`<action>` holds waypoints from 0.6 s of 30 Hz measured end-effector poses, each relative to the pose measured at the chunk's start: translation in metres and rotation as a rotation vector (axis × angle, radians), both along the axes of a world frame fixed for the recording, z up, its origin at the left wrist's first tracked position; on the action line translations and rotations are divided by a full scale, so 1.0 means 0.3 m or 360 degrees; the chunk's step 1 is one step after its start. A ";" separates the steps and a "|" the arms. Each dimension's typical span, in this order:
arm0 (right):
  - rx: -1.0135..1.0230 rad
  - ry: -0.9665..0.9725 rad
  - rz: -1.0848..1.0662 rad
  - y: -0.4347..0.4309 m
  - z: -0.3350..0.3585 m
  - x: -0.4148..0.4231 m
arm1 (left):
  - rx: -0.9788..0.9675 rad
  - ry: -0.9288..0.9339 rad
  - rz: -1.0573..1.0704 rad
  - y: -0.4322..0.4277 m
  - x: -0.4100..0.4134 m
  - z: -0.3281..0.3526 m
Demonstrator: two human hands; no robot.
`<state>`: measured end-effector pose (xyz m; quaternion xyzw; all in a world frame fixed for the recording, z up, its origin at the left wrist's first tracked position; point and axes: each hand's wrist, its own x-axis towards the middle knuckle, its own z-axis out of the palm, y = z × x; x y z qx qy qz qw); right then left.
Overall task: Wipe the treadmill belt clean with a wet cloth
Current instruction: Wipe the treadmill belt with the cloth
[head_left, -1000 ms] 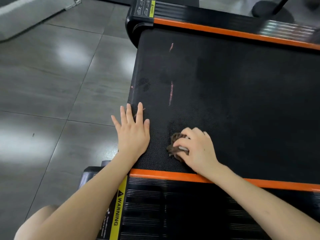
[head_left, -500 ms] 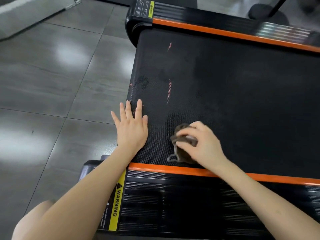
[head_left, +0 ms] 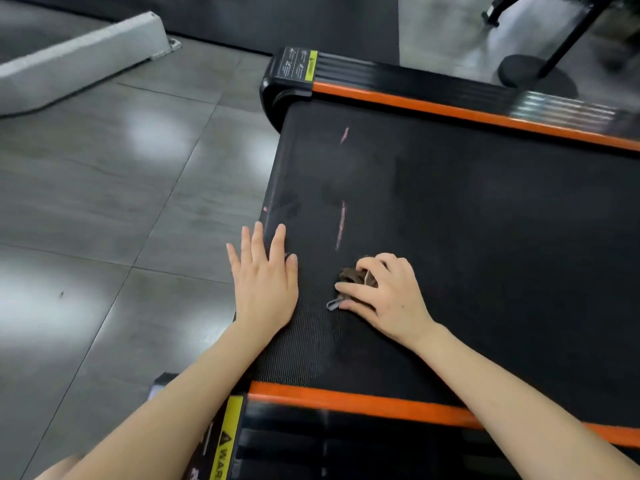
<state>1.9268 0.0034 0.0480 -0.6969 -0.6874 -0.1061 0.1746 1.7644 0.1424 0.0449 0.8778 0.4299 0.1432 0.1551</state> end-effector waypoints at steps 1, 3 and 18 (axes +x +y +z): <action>0.0017 0.0015 0.0001 0.045 -0.003 0.035 | -0.0006 -0.0016 0.0016 0.024 0.028 0.004; 0.0054 0.0003 -0.0118 0.166 -0.016 0.103 | -0.0037 -0.0036 0.0051 0.079 0.094 0.010; -0.0011 0.0149 -0.0063 0.169 -0.004 0.080 | 0.0112 0.0327 -0.0088 0.369 0.392 -0.029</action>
